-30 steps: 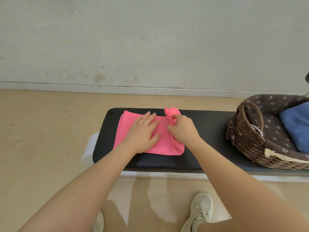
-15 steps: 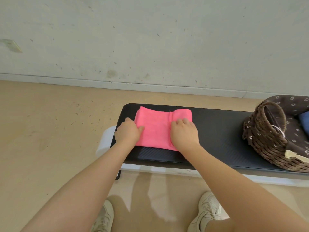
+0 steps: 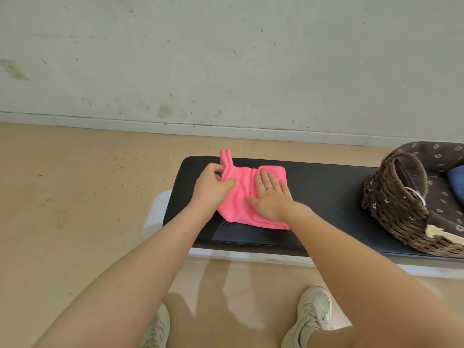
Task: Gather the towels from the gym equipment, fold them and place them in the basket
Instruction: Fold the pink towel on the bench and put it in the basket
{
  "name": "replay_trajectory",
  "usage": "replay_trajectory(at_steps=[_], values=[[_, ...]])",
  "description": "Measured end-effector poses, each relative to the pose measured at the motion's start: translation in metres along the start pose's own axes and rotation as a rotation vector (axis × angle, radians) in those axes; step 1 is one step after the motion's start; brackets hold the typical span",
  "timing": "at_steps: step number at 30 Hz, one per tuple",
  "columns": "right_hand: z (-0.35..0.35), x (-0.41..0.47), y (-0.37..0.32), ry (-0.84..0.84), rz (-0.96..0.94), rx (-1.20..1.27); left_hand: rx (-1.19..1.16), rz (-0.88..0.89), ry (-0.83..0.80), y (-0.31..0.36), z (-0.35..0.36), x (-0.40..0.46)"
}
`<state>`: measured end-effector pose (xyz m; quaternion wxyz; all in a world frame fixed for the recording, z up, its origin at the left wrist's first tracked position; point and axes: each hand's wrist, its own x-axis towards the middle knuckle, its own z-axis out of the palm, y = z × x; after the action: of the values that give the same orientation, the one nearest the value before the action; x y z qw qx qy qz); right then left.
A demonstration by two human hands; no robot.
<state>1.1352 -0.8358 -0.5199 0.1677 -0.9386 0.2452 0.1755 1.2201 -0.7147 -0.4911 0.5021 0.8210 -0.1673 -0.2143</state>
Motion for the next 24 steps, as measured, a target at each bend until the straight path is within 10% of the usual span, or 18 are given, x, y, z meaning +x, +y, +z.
replay_trajectory(at_steps=[6,12,18,24], values=[[-0.022,-0.010,0.025,0.037,-0.005,1.360,-0.023,0.073,-0.098,0.029,0.036,-0.014],[-0.020,-0.013,0.031,0.052,0.028,1.728,0.127,0.116,-0.206,0.036,0.067,-0.022],[-0.026,-0.009,0.035,0.432,0.241,0.988,0.271,0.160,-0.317,0.024,0.080,-0.025],[-0.021,-0.019,0.043,0.211,0.322,0.843,-0.011,0.125,-0.230,0.017,0.075,-0.026]])
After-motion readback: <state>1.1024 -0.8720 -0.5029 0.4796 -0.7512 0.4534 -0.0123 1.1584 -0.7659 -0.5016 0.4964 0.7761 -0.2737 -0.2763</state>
